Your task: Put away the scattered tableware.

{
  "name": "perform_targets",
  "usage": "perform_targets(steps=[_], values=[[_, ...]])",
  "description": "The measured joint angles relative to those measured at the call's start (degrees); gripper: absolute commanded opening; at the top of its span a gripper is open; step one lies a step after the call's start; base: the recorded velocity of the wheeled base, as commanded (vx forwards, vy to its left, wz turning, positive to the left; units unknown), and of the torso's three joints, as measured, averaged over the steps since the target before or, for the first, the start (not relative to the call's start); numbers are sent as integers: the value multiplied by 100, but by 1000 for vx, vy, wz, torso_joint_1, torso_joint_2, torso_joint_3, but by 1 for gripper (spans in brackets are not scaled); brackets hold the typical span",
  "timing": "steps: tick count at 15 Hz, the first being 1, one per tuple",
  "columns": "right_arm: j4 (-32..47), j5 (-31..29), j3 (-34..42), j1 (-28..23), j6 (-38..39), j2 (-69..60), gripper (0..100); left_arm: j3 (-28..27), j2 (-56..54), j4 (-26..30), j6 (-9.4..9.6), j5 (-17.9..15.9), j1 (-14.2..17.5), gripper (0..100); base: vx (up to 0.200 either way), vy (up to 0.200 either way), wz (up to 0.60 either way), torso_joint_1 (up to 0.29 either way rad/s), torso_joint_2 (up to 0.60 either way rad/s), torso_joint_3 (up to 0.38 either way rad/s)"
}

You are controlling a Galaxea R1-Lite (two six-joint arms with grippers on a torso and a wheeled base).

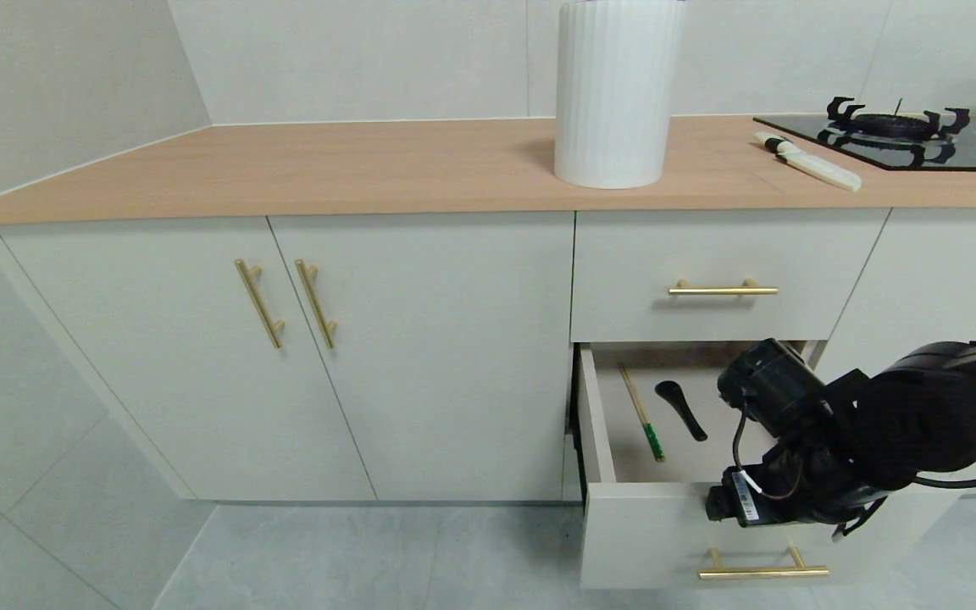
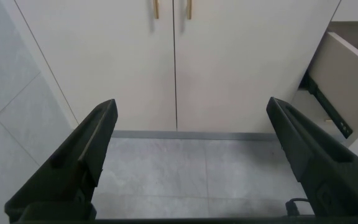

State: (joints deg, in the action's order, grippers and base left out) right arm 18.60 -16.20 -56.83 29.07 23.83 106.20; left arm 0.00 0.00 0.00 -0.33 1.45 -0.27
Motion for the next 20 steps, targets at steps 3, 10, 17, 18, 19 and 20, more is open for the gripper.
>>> perform_targets(steps=[3,10,17,18,19,20], values=[[-1058,-74,380,-9,-63,0,100,0,0,0,1,2,0,100,0,0,0,0,0,0],[-2661,-95,1050,-132,-386,9,100,0,0,0,0,2,0,100,0,0,0,0,0,0],[-4435,-93,1609,-444,-657,410,100,0,0,0,0,2,0,100,0,0,0,0,0,0],[-4602,-98,1621,-490,-655,499,100,0,0,0,1,0,0,100,0,0,0,0,0,0],[-4714,-98,1631,-532,-651,575,100,0,0,0,0,2,0,100,0,0,0,0,0,0],[-5107,-90,1681,-584,-651,664,100,0,0,0,1,2,0,100,0,0,0,0,0,0]])
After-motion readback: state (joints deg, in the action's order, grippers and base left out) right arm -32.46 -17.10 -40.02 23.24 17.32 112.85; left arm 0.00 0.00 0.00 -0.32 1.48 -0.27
